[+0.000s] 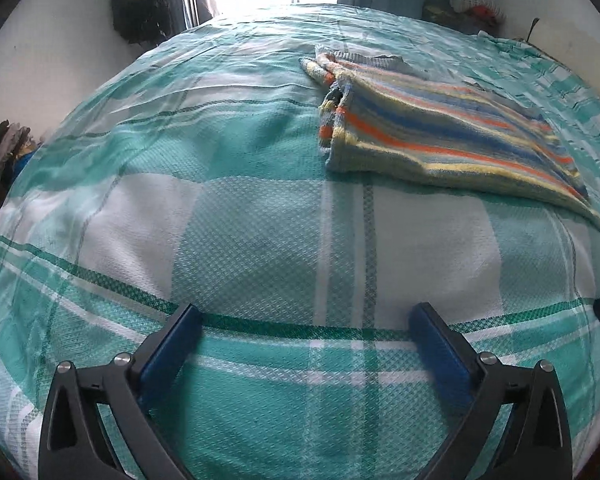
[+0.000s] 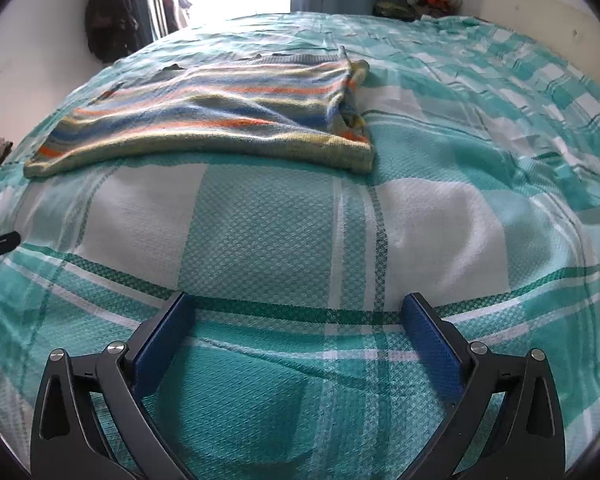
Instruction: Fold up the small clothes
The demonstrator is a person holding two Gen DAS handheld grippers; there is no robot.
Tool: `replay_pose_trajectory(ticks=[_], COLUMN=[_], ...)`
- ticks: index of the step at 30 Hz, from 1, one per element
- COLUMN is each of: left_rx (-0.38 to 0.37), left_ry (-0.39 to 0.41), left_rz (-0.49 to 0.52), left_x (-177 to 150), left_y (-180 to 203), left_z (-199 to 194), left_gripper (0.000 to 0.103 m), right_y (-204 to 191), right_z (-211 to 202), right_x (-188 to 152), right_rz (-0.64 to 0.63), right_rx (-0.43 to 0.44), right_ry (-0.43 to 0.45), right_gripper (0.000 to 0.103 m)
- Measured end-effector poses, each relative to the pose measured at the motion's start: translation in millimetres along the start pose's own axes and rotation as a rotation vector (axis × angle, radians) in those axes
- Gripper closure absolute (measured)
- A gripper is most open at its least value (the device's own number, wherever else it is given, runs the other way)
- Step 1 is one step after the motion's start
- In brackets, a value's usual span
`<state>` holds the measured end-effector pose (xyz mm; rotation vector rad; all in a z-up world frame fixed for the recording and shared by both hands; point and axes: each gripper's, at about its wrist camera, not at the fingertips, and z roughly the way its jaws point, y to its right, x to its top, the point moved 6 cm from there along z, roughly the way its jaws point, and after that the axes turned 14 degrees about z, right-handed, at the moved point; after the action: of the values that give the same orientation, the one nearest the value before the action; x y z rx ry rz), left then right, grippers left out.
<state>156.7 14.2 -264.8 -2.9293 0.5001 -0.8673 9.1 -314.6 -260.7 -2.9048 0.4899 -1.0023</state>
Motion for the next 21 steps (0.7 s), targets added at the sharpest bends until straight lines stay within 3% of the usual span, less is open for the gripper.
replay_pose_trajectory(ticks=[21], left_rx=[0.003], left_ry=[0.011], left_rz=[0.005], left_x=[-2.5], left_y=[1.7], left_z=[1.3], left_gripper=[0.0], right_y=[-3.4], right_z=[-0.8], right_x=[-4.0], right_rz=[-0.012], right_rx=[-0.02], right_ry=[0.011], right_gripper=[0.001])
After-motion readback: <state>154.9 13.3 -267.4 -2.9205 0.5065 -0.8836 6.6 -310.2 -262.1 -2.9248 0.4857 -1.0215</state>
